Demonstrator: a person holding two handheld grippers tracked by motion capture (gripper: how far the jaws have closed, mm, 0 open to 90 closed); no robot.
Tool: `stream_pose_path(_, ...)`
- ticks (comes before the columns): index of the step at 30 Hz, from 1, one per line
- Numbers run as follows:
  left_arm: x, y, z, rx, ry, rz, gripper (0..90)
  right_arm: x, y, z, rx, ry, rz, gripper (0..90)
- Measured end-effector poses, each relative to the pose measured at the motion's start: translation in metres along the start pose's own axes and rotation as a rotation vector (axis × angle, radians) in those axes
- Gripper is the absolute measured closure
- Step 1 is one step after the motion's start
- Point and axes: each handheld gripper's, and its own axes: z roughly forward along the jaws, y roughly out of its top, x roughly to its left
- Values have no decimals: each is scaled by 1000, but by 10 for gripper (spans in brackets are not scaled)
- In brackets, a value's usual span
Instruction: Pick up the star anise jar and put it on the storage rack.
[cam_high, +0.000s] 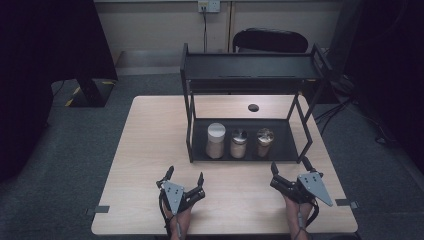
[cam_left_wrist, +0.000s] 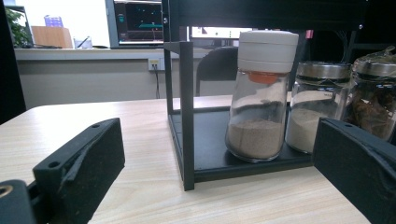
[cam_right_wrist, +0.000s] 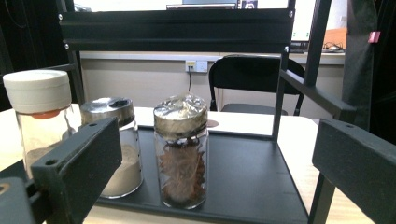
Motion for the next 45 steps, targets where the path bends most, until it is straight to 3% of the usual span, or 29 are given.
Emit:
stream_pose_path(25,0,0,0,0,0,0,21,8,-18,-15,12,-20,-1,11)
stream_pose_path(45,0,0,0,0,0,0,21,9,-34,-16,49,-24,2,12)
